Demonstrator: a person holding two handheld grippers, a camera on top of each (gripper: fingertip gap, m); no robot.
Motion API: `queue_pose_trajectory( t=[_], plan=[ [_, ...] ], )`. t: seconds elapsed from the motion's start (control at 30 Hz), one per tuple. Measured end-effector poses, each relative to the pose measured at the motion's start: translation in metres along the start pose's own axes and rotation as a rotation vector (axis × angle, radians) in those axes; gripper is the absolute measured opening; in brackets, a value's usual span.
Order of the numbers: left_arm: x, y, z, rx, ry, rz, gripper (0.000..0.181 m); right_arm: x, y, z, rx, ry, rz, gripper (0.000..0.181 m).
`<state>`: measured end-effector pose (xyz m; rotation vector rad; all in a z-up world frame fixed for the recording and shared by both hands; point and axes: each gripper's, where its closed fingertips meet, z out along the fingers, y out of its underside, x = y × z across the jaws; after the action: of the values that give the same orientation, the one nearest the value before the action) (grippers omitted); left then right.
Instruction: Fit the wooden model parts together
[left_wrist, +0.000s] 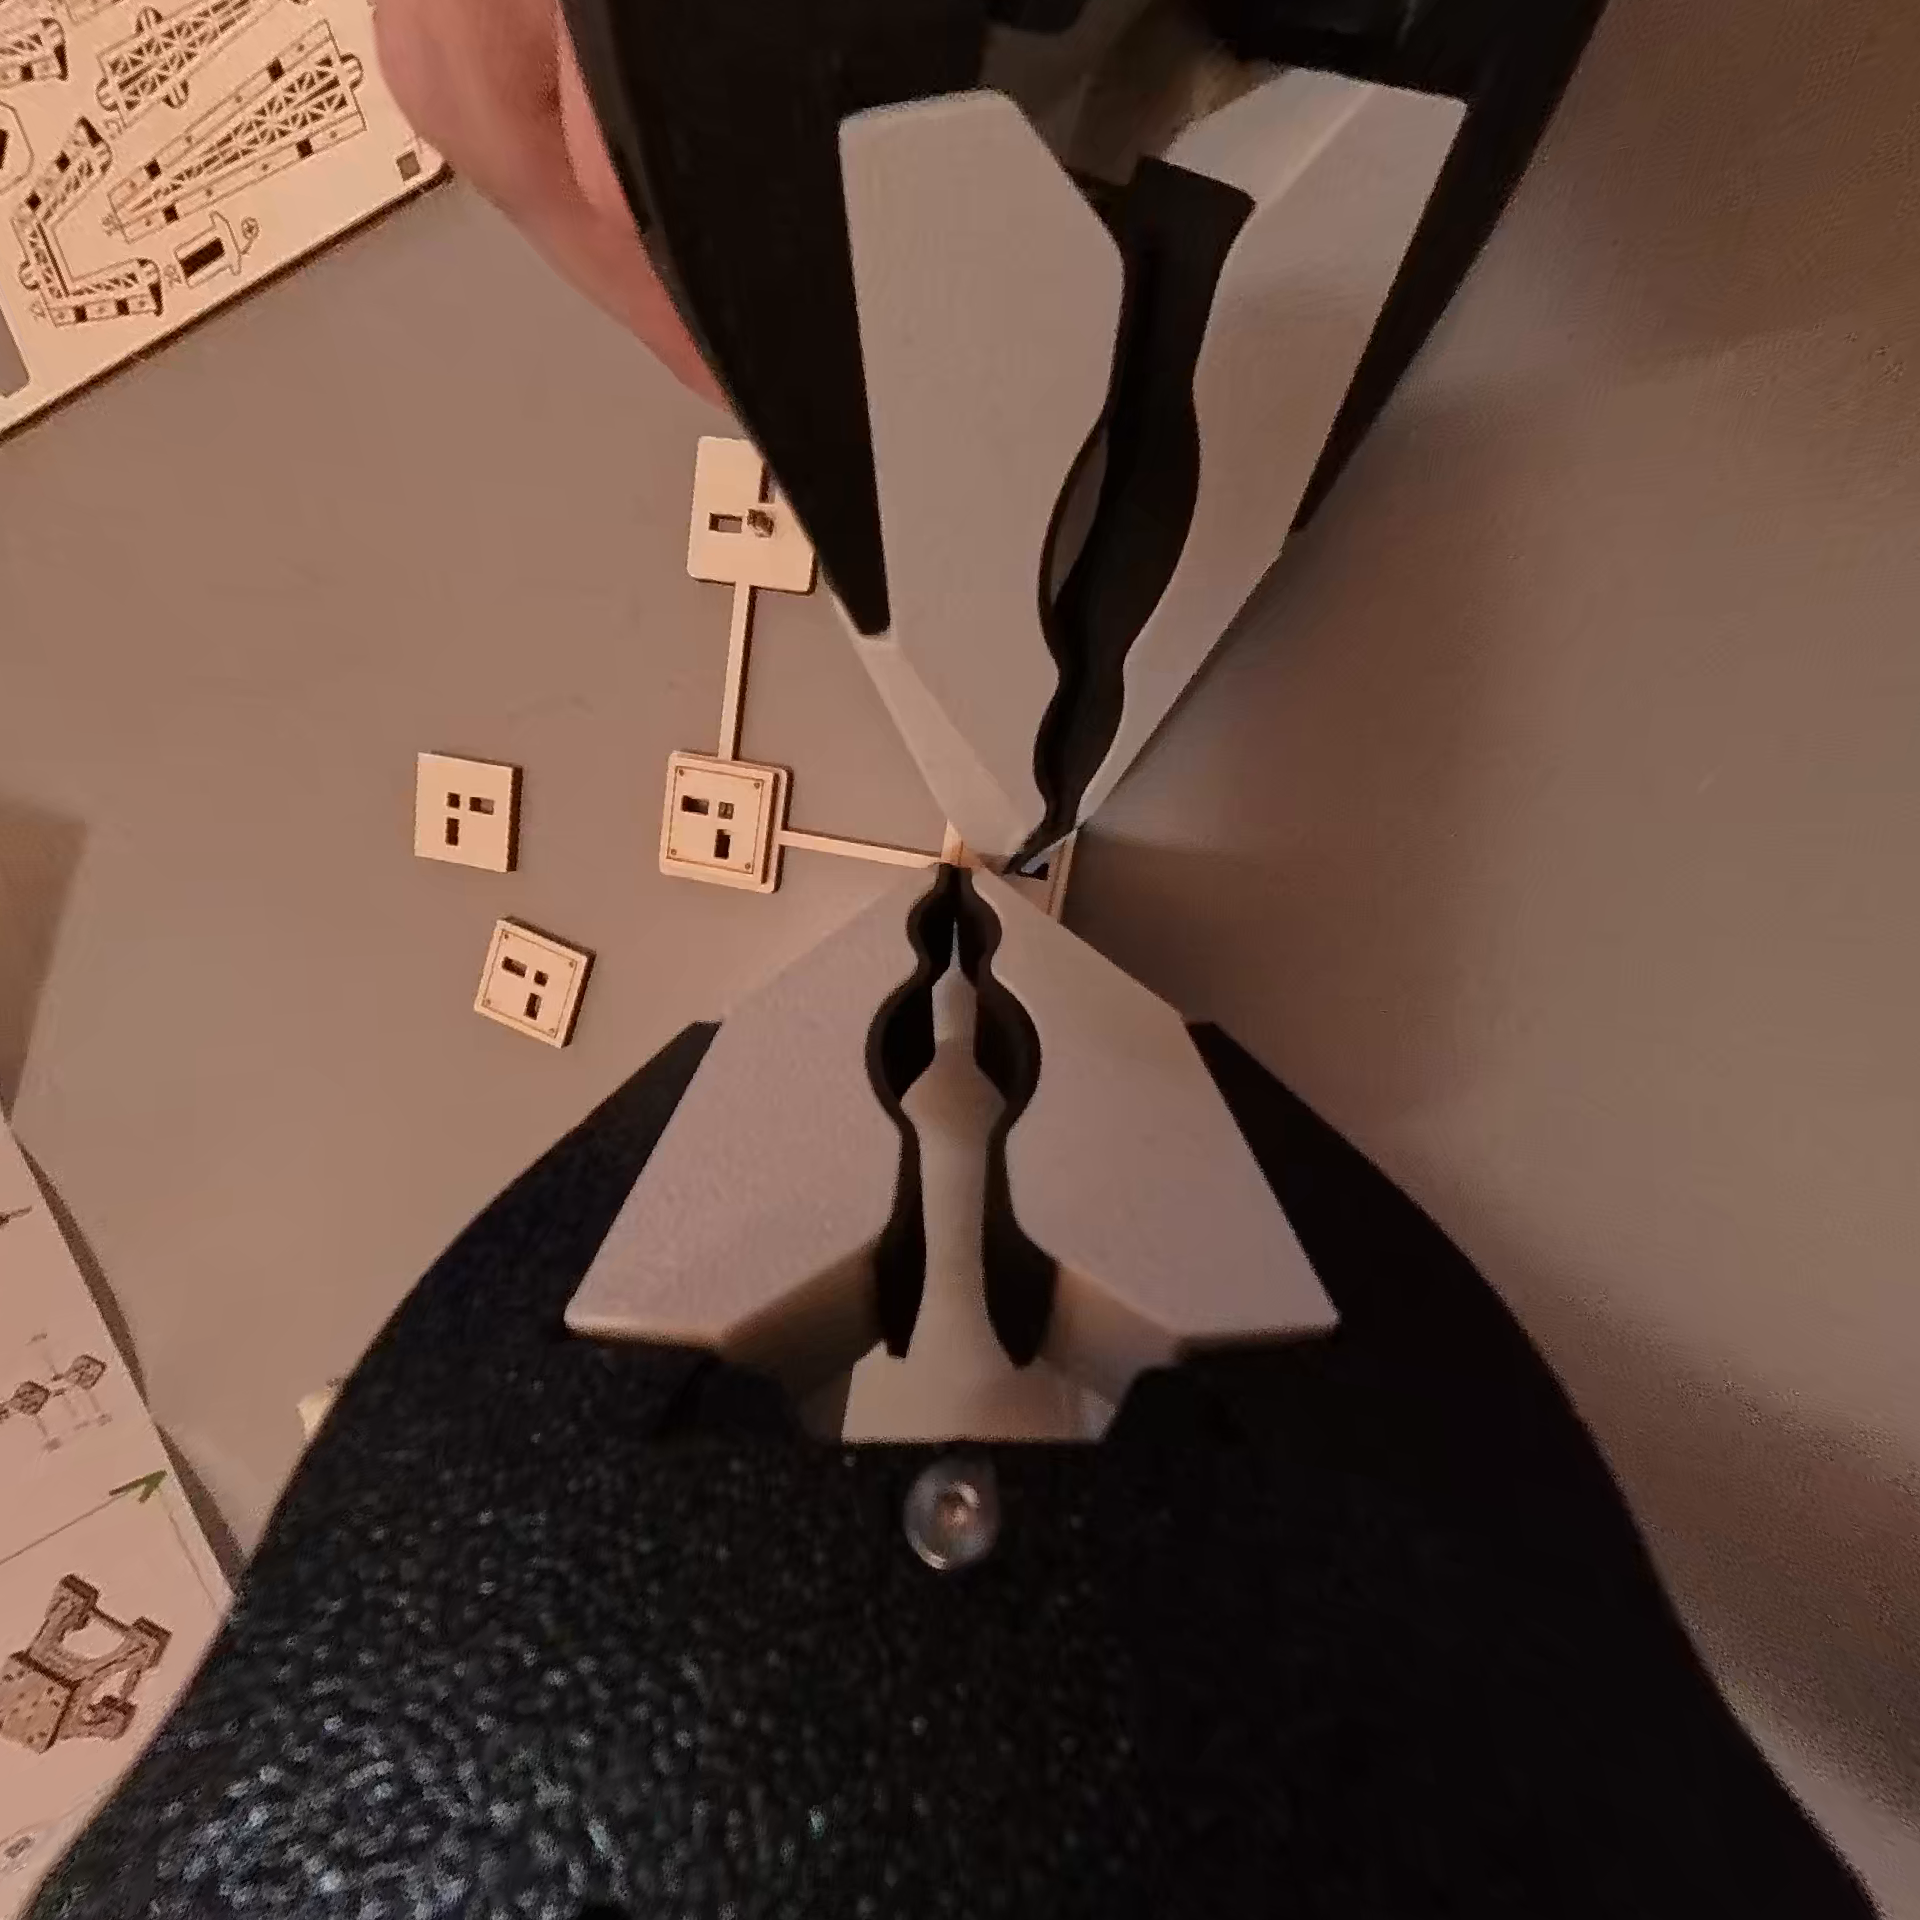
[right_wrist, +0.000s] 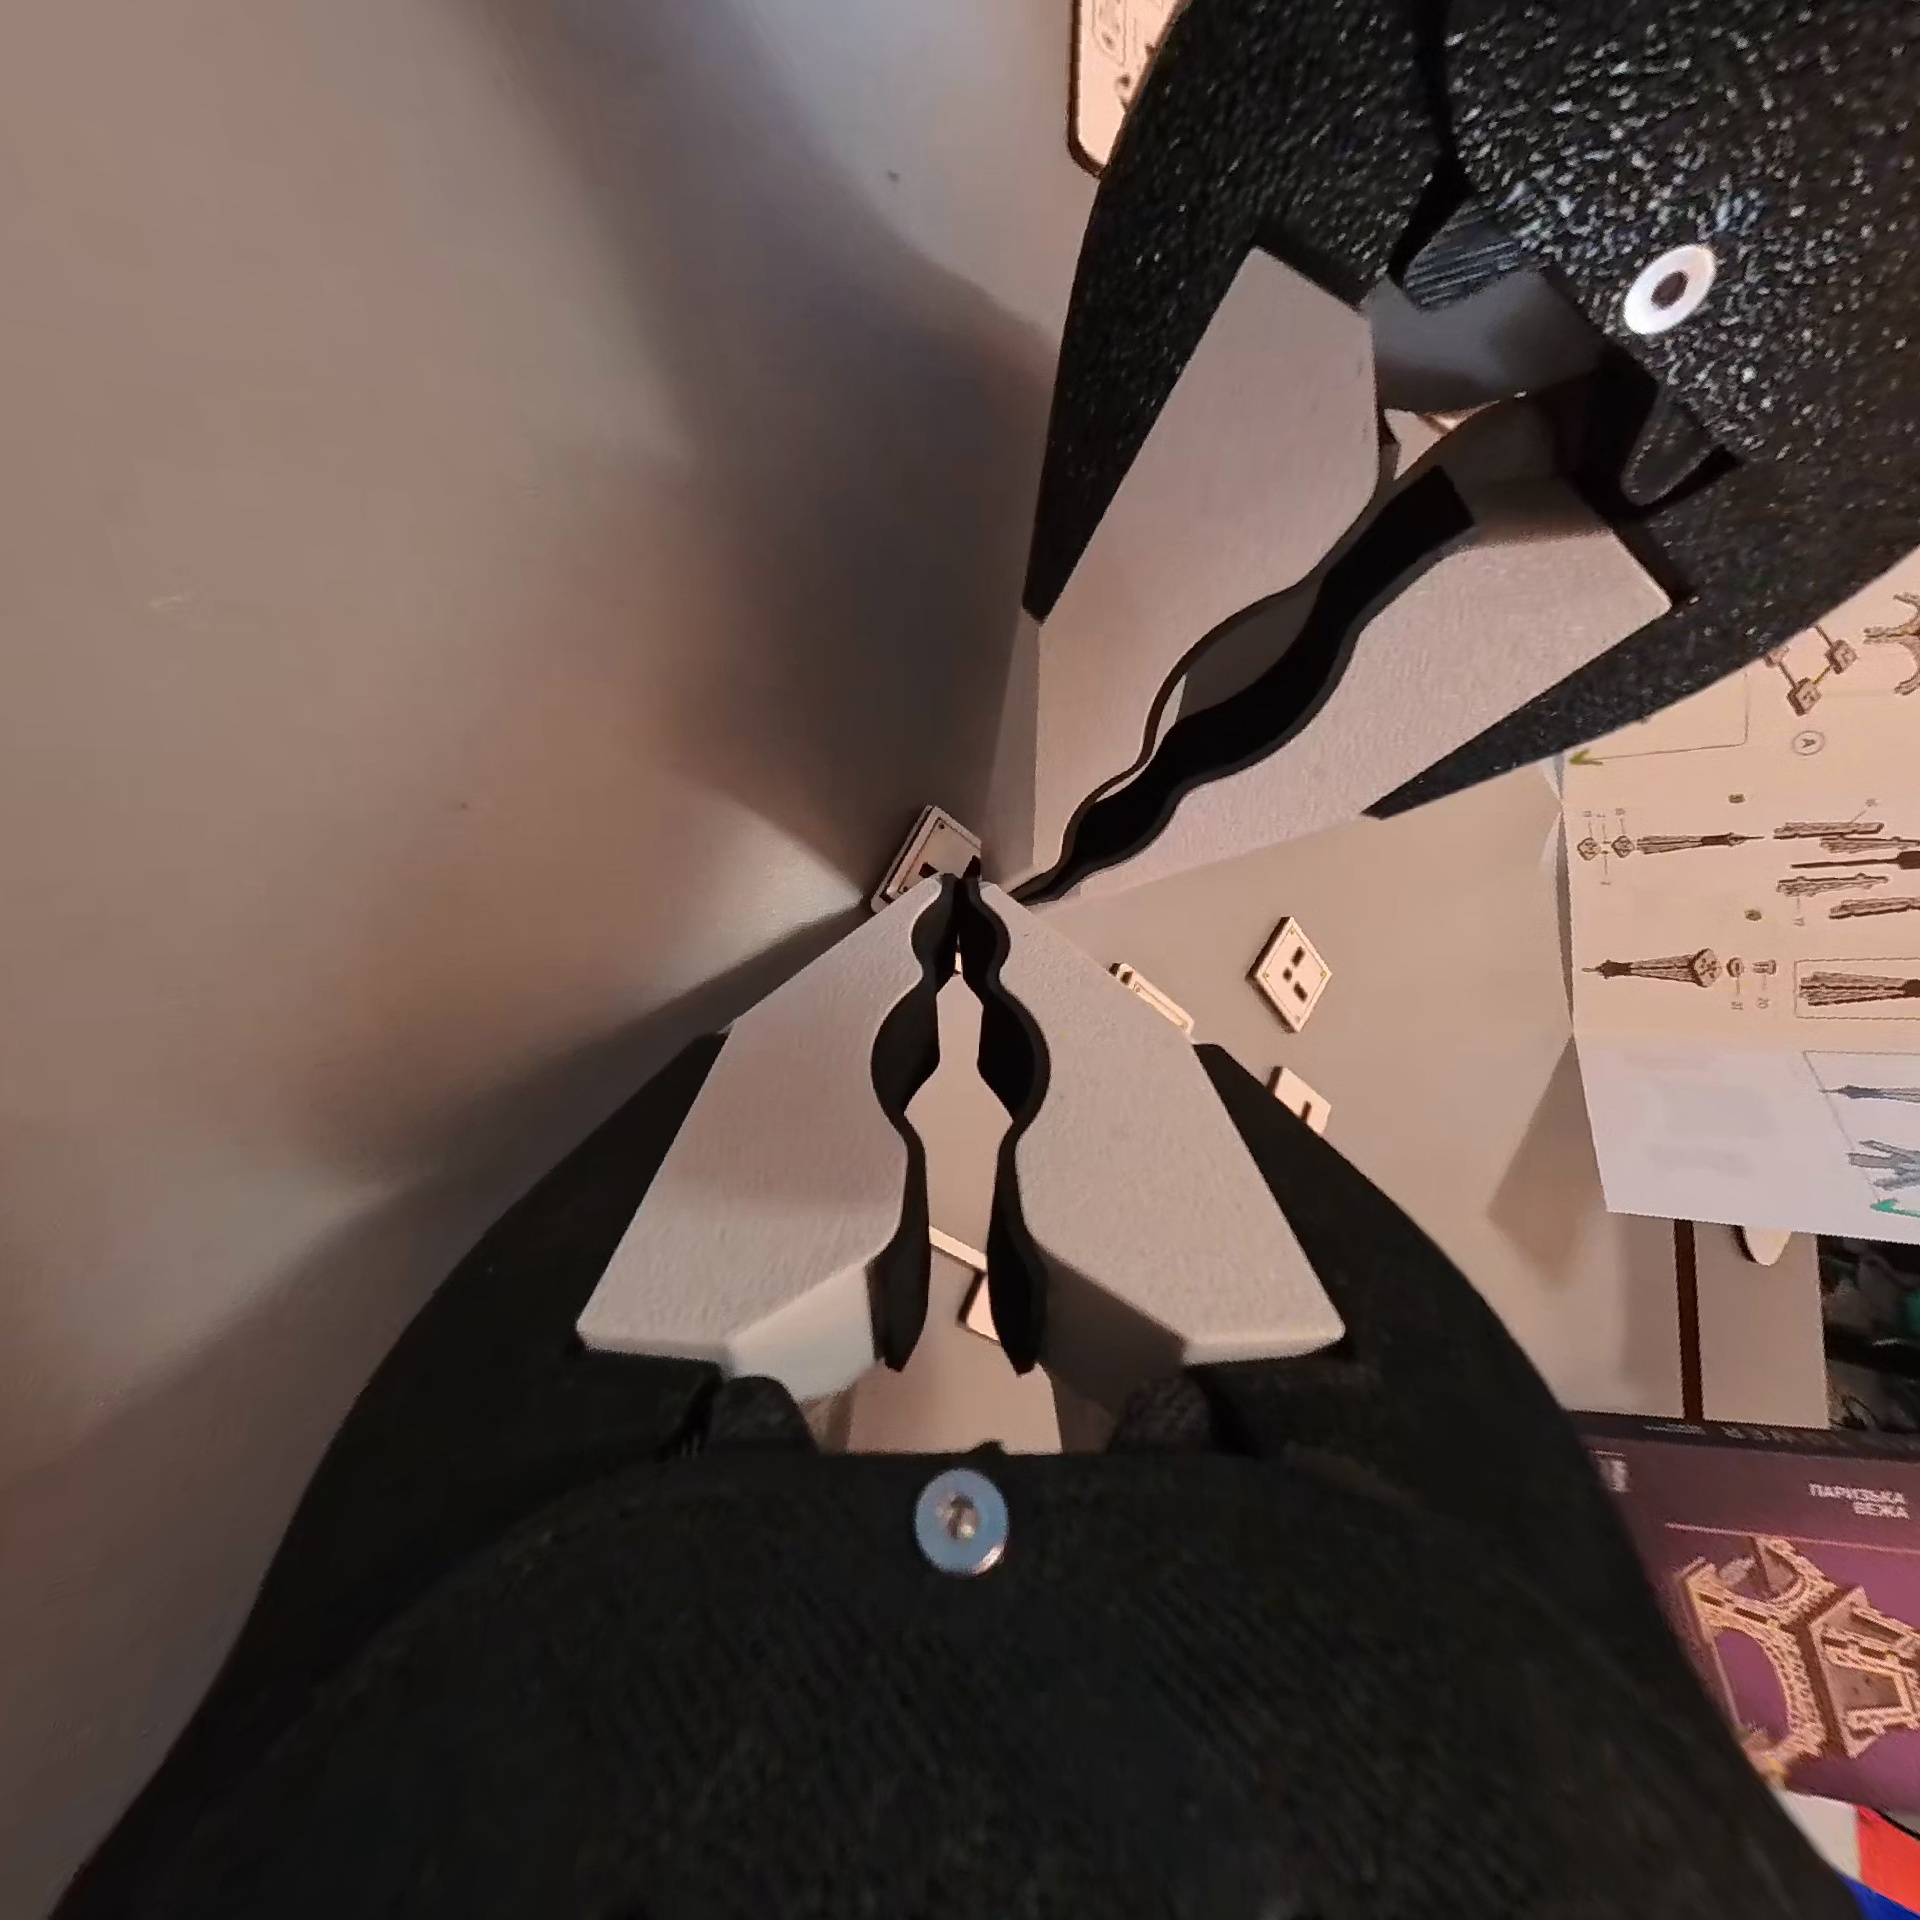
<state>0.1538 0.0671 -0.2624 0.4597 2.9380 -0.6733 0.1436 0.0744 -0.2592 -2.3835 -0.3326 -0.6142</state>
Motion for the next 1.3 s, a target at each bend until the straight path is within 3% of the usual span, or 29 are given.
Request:
queue_pose_trajectory(
  t=[0.27, 0.4, 0.8, 1.03, 1.3],
  plan=[
    [0.002, 0.002, -0.012, 0.119, -0.025, -0.111, 0.0, 0.0, 0.0, 0.0, -0.037, 0.027, -0.038, 0.0],
    [0.001, 0.0, -0.011, 0.115, -0.047, -0.089, 0.0, 0.001, -0.001, 0.001, -0.028, 0.036, -0.045, 0.0],
    [0.006, 0.002, -0.002, -0.005, 0.028, -0.07, 0.0, 0.002, 0.0, 0.001, -0.021, 0.001, -0.008, 0.0],
    [0.007, 0.003, -0.001, -0.106, 0.086, -0.073, 0.0, 0.003, 0.002, 0.002, 0.015, -0.085, 0.122, 0.0],
    [0.007, 0.003, -0.001, -0.091, 0.088, -0.103, 0.0, 0.004, 0.004, -0.003, 0.072, -0.039, 0.159, 0.0]
  ],
)
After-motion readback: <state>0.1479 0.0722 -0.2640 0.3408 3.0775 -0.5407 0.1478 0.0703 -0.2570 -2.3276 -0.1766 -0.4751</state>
